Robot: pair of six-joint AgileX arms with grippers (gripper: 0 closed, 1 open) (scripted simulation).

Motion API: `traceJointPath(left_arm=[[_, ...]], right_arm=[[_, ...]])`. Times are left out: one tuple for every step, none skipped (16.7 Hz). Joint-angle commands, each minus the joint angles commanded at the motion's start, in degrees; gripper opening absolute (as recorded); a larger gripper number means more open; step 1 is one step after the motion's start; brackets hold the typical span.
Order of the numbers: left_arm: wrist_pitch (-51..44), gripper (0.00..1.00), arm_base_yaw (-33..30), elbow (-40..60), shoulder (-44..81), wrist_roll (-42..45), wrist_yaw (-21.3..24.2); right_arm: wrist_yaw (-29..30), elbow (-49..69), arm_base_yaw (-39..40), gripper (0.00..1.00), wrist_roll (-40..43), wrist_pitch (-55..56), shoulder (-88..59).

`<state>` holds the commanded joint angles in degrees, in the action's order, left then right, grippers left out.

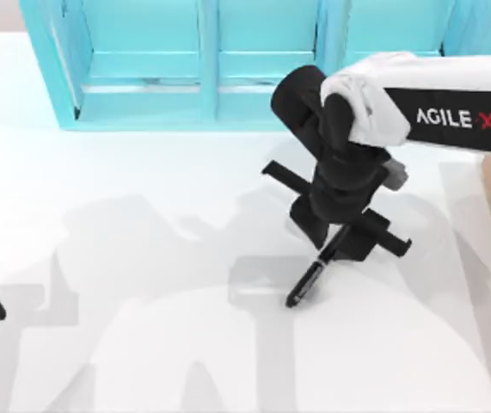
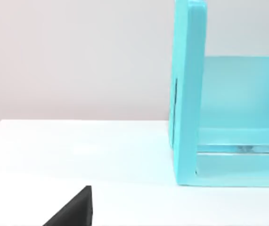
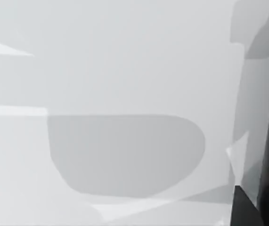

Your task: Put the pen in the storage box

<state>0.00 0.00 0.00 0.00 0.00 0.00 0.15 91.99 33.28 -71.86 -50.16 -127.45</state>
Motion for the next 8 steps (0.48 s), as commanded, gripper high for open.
traceJointPath(left_arm=[[0.0,1.0,0.0,0.0,0.0,0.0,0.0],[0.0,1.0,0.0,0.0,0.0,0.0,0.0],[0.0,1.0,0.0,0.0,0.0,0.0,0.0],[0.0,1.0,0.0,0.0,0.0,0.0,0.0],[0.0,1.0,0.0,0.0,0.0,0.0,0.0],[0.0,1.0,0.0,0.0,0.0,0.0,0.0],[0.0,1.0,0.0,0.0,0.0,0.0,0.0],[0.0,1.0,0.0,0.0,0.0,0.0,0.0]], right_arm=[[0.0,0.7,0.0,0.0,0.0,-0.8,0.1],[0.0,2.0,0.0,0.0,-0.1,-2.2,0.3],[-0.1,3.6,0.0,0.0,-0.2,-4.2,0.7],[-0.2,5.5,0.0,0.0,-0.2,-6.8,1.2],[-0.2,7.4,-0.1,0.0,-0.2,-9.9,1.8],[-0.2,9.4,-0.1,0.0,-0.2,-13.1,2.4],[-0.2,11.4,-0.1,0.0,-0.1,-15.7,3.1],[-0.1,13.1,-0.1,0.0,0.0,-17.7,3.7]])
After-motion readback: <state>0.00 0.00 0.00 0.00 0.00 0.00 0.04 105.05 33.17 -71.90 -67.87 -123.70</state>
